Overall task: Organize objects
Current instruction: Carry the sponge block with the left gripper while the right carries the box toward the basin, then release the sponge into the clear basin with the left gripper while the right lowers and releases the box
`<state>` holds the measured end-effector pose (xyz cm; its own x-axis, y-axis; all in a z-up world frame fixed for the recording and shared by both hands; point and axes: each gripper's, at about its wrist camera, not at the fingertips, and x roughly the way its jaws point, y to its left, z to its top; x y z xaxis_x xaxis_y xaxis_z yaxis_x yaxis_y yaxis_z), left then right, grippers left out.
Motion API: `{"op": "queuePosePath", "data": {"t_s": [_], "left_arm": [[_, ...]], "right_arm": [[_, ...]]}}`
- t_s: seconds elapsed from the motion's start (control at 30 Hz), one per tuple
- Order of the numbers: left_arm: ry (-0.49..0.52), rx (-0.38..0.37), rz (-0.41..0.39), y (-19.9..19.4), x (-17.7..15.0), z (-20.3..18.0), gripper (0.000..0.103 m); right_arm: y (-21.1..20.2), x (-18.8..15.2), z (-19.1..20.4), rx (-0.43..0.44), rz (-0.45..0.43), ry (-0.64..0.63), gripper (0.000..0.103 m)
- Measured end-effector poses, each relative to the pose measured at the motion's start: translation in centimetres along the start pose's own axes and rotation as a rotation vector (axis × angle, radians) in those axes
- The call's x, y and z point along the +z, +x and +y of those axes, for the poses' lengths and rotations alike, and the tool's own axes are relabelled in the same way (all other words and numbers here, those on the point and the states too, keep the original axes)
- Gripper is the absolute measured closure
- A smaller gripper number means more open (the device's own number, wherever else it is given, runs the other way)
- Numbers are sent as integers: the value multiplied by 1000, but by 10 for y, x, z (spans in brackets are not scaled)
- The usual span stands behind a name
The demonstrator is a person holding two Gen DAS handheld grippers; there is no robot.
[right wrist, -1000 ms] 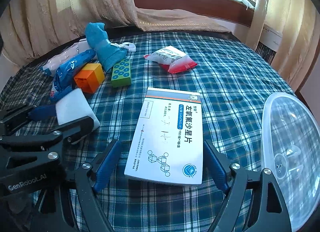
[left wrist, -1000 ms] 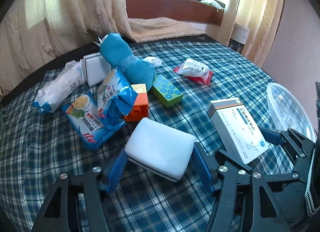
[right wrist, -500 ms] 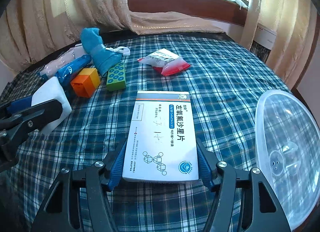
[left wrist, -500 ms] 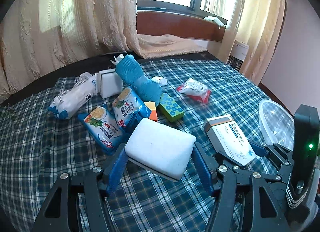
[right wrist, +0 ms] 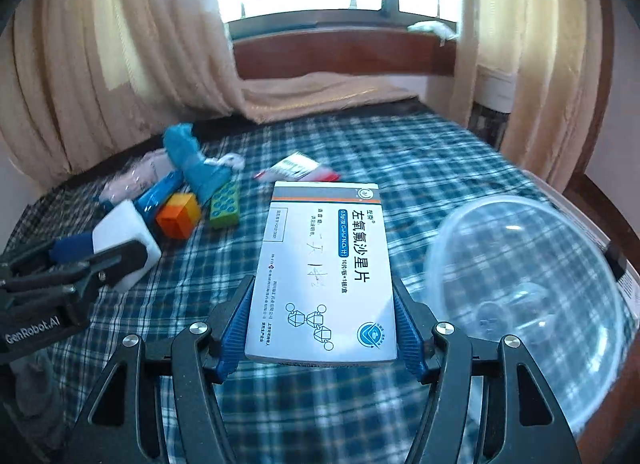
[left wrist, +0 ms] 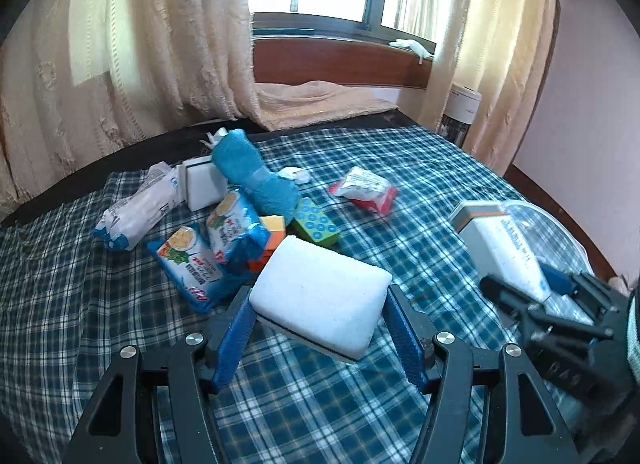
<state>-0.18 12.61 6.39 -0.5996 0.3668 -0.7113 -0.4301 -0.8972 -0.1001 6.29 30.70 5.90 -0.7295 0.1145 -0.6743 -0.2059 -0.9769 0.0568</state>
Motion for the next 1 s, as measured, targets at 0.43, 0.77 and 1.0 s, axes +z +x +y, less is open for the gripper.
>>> {"op": "queuePosePath", "data": {"t_s": [0.43,0.77,1.0], "left_arm": [[75,-39,35,8,10,-51,35],[151,-79,58,21,16,-102,35],[201,-101,74,32,22,-135,35]], "right_arm": [[-29,-7,-99,-152,-47,110,38],[-26,-13,-167,-266,-24,137,38],[-9,-17,-185,-302,22,81,38]]}}
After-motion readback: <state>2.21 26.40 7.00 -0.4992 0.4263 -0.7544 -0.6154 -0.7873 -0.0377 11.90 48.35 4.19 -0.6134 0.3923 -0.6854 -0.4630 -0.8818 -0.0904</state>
